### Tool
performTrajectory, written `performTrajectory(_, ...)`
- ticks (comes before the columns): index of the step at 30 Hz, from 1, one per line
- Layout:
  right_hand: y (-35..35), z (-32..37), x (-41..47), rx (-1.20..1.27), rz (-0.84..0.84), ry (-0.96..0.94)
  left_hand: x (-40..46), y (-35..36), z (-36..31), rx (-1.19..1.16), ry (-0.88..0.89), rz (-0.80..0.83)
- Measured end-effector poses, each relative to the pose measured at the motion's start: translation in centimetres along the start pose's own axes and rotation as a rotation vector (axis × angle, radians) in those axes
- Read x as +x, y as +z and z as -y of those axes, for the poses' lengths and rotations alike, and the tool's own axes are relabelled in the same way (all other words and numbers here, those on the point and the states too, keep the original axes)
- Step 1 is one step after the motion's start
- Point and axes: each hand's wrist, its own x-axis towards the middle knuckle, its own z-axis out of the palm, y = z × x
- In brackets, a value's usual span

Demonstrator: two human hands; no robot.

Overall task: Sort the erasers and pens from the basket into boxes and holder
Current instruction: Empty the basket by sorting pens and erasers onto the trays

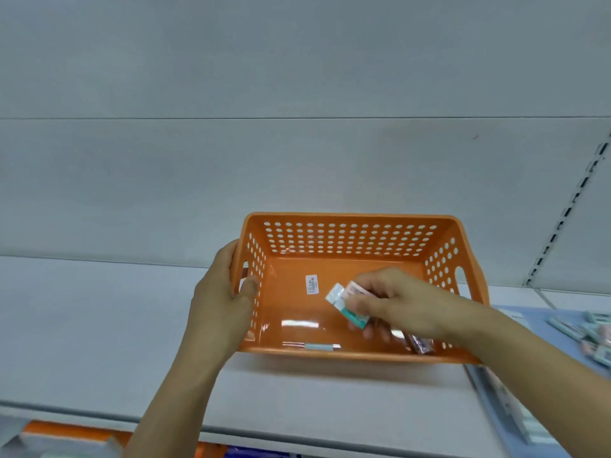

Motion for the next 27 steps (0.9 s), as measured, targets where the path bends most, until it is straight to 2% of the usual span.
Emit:
performTrajectory(3, -0.2, -0.1, -1.1, 0.134, -0.093, -0.07, 0.5, 0.3, -0.5, 0.187, 0.008, -0.034)
performTrajectory(6, -1.2, -0.4, -2.6, 0.229, -0.204, -0.152, 0.0, 1.0, -1.7, 0.37, 0.223, -0.19)
performTrajectory(9, -3.4, -1.0, -5.2, 0.292, -0.358, -0.225, -2.3, 2.6, -4.6, 0.229, 0.411, -0.252)
performTrajectory(11, -5.2, -1.9, -7.4, 0.346, -0.438, -0.226, -4.3, 4.4, -7.2, 0.069, 0.55, -0.194)
performTrajectory(13, -7.2, -3.4, -9.7, 0.339, -0.449, -0.211, -6.4, 6.8, -9.6, -0.049, 0.712, -0.077)
performTrajectory(15, -8.7, -5.1, -12.1, 0.283, -0.392, -0.179, -8.2, 9.7, -11.3, -0.115, 0.796, 0.11)
performTrajectory(17, -9.8, -6.6, -14.4, 0.274, -0.296, -0.114, -9.9, 12.7, -12.3, -0.109, 0.804, 0.302)
performTrajectory(19, -10.4, -7.7, -16.3, 0.29, -0.188, -0.053, -11.3, 15.4, -12.4, -0.076, 0.814, 0.408)
performTrajectory(23, -10.3, -9.5, -18.1, 0.293, -0.1, 0.033, -12.8, 18.3, -12.0, -0.068, 0.819, 0.462)
performTrajectory(27, -9.6, -10.7, -18.5, 0.392, -0.216, 0.074, -13.8, 19.1, -10.7, -0.047, 0.752, 0.347)
